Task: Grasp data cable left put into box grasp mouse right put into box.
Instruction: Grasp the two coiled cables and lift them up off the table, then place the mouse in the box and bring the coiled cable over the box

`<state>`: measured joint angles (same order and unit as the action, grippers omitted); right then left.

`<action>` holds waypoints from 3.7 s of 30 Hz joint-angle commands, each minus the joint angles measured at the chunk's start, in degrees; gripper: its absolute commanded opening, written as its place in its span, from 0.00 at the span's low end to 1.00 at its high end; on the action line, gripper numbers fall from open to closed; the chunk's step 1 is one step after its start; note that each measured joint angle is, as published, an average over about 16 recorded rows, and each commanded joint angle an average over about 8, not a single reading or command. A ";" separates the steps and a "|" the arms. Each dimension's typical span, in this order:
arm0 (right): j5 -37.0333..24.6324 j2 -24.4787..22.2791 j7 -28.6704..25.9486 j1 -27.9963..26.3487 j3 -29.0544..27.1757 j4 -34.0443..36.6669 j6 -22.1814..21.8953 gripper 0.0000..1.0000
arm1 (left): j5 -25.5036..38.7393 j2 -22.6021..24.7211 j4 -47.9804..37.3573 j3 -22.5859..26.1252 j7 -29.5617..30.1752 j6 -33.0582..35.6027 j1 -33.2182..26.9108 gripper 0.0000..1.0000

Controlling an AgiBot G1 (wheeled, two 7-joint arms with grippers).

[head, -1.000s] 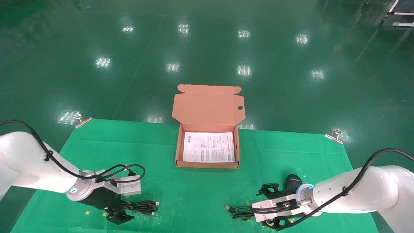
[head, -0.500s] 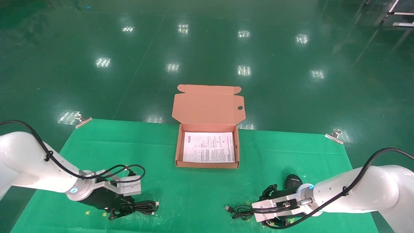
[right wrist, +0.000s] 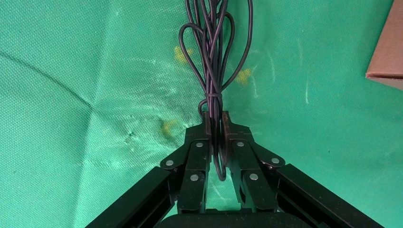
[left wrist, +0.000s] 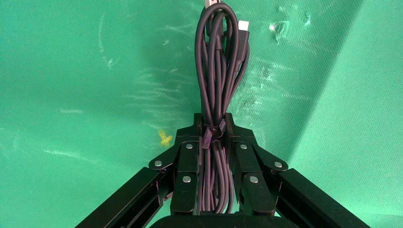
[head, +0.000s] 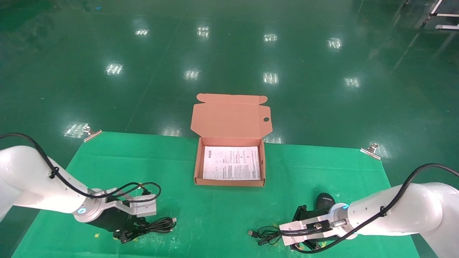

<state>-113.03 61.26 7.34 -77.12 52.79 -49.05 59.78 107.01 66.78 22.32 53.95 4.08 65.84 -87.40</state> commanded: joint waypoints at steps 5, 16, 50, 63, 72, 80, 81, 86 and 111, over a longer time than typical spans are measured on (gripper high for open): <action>0.20 -0.18 -0.15 -0.15 -0.22 -0.10 -0.12 0.00 | -0.04 -0.21 0.27 -0.07 -0.06 0.04 -0.32 0.00; 4.18 -7.09 -6.66 -5.05 -6.54 -7.62 -2.59 0.00 | 2.73 -5.69 13.46 0.02 2.63 0.67 -5.28 0.00; 14.34 13.48 11.97 -26.20 -14.21 11.35 -14.49 0.00 | 14.78 -3.45 29.18 -2.45 13.19 -13.37 -16.35 0.00; 15.87 14.67 14.51 -26.72 -14.22 14.15 -14.20 0.00 | 14.82 -3.38 29.17 -2.23 13.33 -12.45 -16.58 0.00; 16.48 14.77 13.55 -24.10 -13.27 13.12 -13.33 0.00 | 17.04 -5.67 31.57 -1.23 16.41 -9.52 -15.14 0.00; 16.96 15.82 12.74 -22.31 -11.75 13.09 -14.49 0.00 | 19.95 -7.82 33.66 -0.53 20.31 -6.80 -14.71 0.00; 17.04 15.91 12.66 -22.11 -11.45 13.13 -14.68 0.00 | 20.26 -8.06 33.94 -0.46 20.77 -6.46 -14.66 0.00; 17.55 16.14 12.39 -20.95 -9.63 13.19 -15.26 0.00 | 21.59 -8.91 35.39 -0.16 22.80 -5.06 -14.42 0.00; 24.88 16.96 7.49 -15.27 4.70 10.70 -22.36 0.00 | 23.08 -9.65 38.27 0.03 25.42 -4.08 -13.81 0.00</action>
<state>-88.20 78.17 14.79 -92.47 57.27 -37.45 37.61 130.09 57.13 60.58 53.98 29.49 61.76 -101.21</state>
